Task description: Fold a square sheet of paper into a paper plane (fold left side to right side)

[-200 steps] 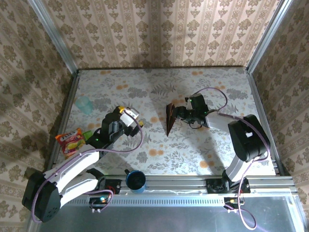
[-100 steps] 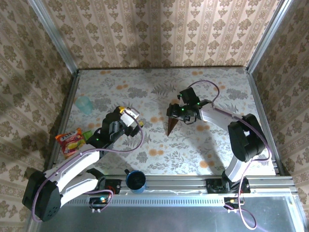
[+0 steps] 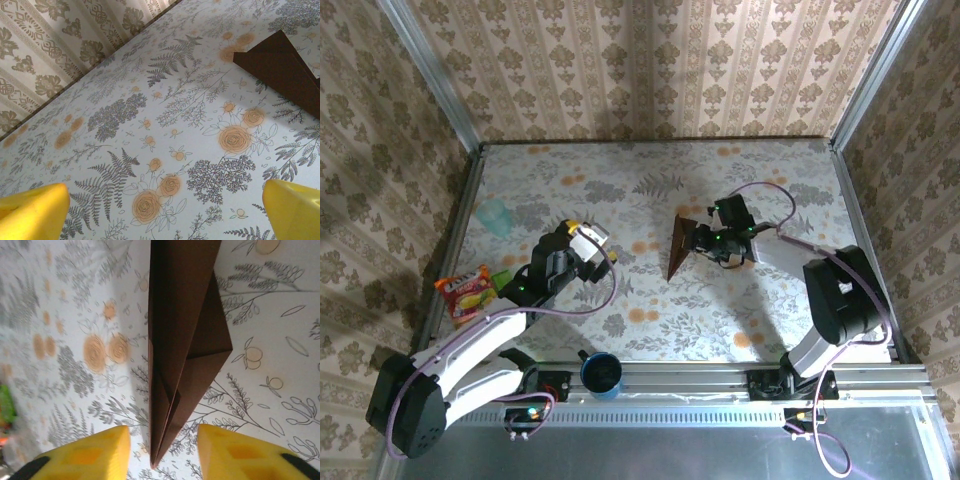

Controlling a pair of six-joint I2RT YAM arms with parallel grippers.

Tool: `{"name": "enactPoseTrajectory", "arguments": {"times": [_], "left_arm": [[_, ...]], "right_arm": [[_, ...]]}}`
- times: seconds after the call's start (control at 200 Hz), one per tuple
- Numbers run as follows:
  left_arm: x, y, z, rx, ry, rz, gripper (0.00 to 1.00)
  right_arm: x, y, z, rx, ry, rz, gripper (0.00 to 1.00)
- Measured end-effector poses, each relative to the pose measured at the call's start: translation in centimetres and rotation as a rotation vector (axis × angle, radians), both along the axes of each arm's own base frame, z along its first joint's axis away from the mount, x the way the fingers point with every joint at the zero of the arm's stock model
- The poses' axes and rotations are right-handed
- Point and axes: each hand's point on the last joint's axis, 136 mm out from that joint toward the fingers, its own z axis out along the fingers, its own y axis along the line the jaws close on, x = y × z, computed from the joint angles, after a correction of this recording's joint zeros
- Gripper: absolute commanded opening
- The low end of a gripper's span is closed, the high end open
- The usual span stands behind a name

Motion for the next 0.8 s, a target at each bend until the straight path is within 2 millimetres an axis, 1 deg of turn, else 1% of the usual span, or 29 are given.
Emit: {"name": "enactPoseTrajectory", "arguments": {"times": [0.12,0.235,0.54,0.8], "left_arm": [[0.0,0.0,0.0,0.001,0.001,0.000,1.00],[0.0,0.0,-0.3,0.005,0.008,0.000,1.00],[0.1,0.0,-0.4,0.007,0.011,0.000,1.00],[0.1,0.0,-0.4,0.007,0.011,0.000,1.00]], "right_arm": [[0.0,-0.5,-0.3,0.061,-0.017,-0.015,0.32],[-0.1,0.2,-0.9,0.112,-0.019,-0.002,0.32],[1.0,1.3,-2.7,0.177,-0.013,-0.002,0.31],[1.3,1.4,-2.9,0.187,-0.021,-0.003,0.31]]}}
